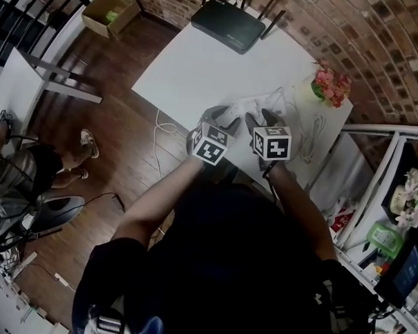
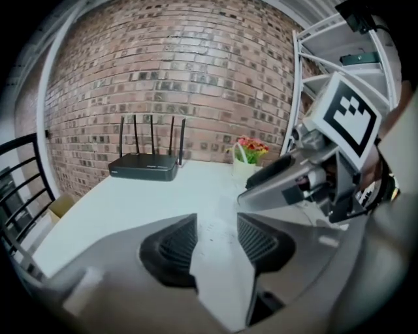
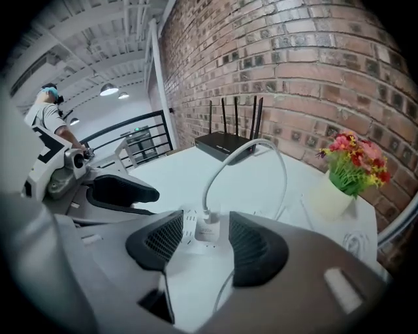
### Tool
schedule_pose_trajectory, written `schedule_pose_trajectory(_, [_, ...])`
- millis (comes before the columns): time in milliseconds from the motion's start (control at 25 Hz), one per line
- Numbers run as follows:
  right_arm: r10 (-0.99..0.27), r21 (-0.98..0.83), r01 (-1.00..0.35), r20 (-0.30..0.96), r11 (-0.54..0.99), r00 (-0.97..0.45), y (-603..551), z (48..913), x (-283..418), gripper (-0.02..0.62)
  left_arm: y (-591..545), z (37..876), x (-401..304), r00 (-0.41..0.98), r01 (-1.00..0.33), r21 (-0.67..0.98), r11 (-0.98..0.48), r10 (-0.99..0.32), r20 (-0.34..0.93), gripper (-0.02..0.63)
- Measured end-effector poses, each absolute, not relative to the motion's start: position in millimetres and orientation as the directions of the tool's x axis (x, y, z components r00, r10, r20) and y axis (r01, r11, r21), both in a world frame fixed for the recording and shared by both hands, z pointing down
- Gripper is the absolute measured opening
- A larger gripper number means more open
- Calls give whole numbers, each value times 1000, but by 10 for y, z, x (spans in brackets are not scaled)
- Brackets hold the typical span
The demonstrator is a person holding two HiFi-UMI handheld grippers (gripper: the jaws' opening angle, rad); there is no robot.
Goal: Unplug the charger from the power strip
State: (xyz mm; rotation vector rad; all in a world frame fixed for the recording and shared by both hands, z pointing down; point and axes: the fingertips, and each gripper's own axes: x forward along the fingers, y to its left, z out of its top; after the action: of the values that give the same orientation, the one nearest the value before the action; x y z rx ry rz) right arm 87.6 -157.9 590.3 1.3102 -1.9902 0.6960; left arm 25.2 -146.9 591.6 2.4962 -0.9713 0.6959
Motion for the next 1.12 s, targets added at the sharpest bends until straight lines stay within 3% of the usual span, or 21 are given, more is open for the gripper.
schedule_pose_trajectory(520, [-542, 41, -926, 820, 376, -184, -1644, 6207, 882, 221, -1541, 6232, 385, 628, -666, 113, -738, -471, 619, 193])
schedule_pose_trajectory(640, [-523, 64, -919, 836, 390, -164, -1654, 6255, 882, 190, -1546, 6296, 460, 635, -628, 84, -774, -447, 630, 193])
schedule_pose_trajectory(720, [-515, 58, -914, 840, 401, -172, -1661, 6265, 854, 156, -1548, 6316, 503, 637, -601, 57, -798, -434, 638, 193])
schedule_pose_trajectory(1120, [-482, -18, -908, 843, 419, -239, -1544, 6276, 920, 144, -1407, 6456, 666, 644, -536, 37, -843, -380, 664, 195])
